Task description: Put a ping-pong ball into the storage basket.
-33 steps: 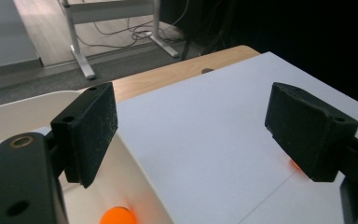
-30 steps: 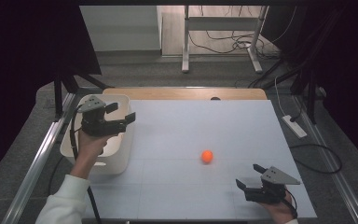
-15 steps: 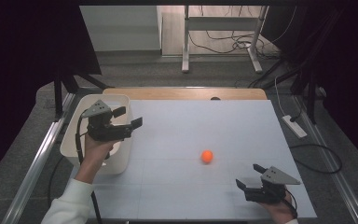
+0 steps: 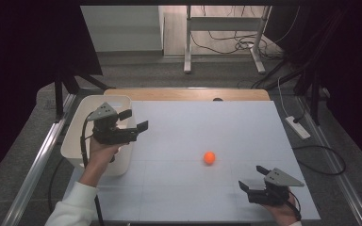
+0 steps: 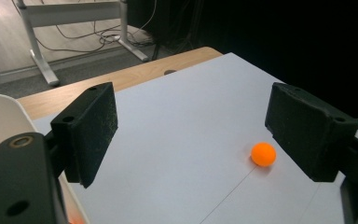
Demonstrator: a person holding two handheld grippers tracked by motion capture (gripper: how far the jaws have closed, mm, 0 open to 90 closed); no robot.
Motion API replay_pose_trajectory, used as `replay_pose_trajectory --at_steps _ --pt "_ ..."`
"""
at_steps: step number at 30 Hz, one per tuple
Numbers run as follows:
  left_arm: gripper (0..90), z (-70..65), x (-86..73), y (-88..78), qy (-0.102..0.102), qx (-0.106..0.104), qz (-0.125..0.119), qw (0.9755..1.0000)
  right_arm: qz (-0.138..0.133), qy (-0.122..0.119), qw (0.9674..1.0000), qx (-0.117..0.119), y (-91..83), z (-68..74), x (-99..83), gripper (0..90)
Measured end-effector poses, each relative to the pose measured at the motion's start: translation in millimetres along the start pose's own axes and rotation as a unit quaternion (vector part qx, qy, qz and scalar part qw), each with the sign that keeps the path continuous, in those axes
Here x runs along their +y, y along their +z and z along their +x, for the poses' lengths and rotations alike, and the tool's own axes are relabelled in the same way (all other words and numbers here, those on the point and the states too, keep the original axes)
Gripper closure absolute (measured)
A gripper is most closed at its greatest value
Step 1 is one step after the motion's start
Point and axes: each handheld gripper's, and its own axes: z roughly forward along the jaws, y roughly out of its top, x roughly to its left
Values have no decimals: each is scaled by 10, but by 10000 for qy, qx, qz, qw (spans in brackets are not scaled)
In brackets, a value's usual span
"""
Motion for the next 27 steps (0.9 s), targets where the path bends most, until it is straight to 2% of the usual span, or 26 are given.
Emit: replay_pose_trajectory --at_steps 11,19,27 --pt "179 -110 -39 51 95 -281 39 9996 16 2 10000 23 15 11 2 113" --pt "177 -251 -41 170 147 -612 101 9980 11 3 10000 29 19 11 6 113" --pt "168 -374 -56 258 249 -722 174 9969 3 -22 10000 73 48 12 18 113"
